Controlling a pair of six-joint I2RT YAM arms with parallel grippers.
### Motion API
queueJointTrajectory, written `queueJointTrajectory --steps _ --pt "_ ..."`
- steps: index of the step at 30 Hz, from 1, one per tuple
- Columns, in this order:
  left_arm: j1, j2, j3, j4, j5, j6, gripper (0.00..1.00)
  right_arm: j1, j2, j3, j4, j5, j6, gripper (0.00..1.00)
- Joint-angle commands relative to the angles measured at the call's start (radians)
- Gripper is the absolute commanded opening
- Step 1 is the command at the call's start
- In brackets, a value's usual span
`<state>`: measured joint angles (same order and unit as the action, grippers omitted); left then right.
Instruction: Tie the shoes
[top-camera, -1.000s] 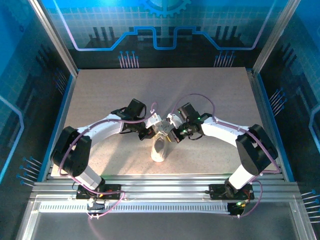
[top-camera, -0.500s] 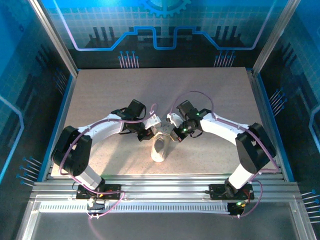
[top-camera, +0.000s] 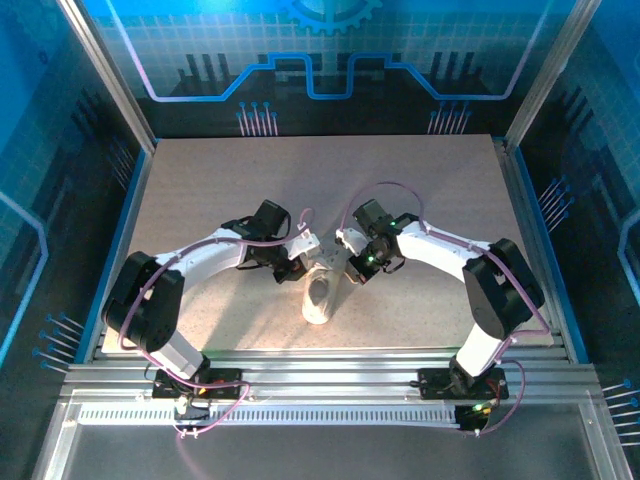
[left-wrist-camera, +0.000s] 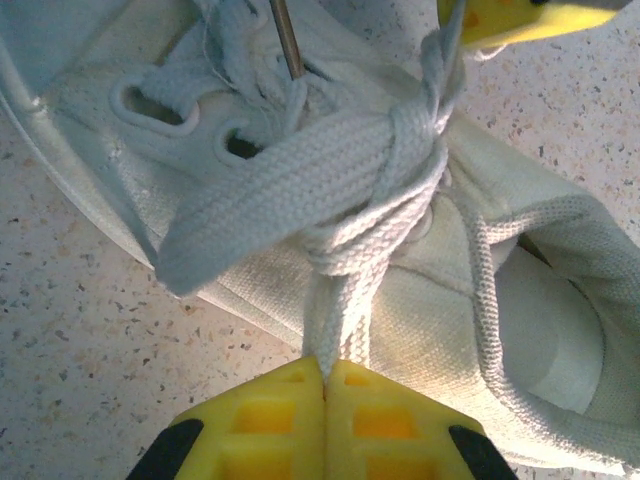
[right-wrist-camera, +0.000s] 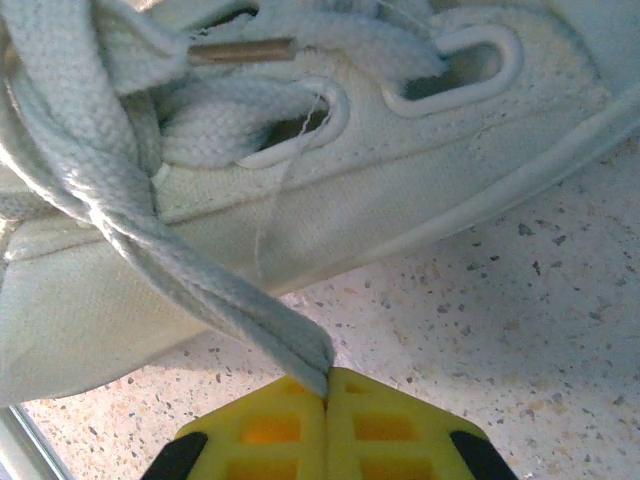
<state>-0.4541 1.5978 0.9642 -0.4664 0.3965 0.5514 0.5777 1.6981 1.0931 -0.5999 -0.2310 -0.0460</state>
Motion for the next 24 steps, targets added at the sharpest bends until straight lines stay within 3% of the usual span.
queueJointTrajectory --steps 1,24 --pt "0.009 -0.007 -0.025 -0.035 -0.002 0.005 0.0 -0.022 0.026 0.017 -0.081 0.051 -0.015 0.0" --pt "0.025 -0.029 -0.085 -0.02 0.005 -0.014 0.0 -0.049 0.047 0.016 -0.106 0.081 -0.03 0.0"
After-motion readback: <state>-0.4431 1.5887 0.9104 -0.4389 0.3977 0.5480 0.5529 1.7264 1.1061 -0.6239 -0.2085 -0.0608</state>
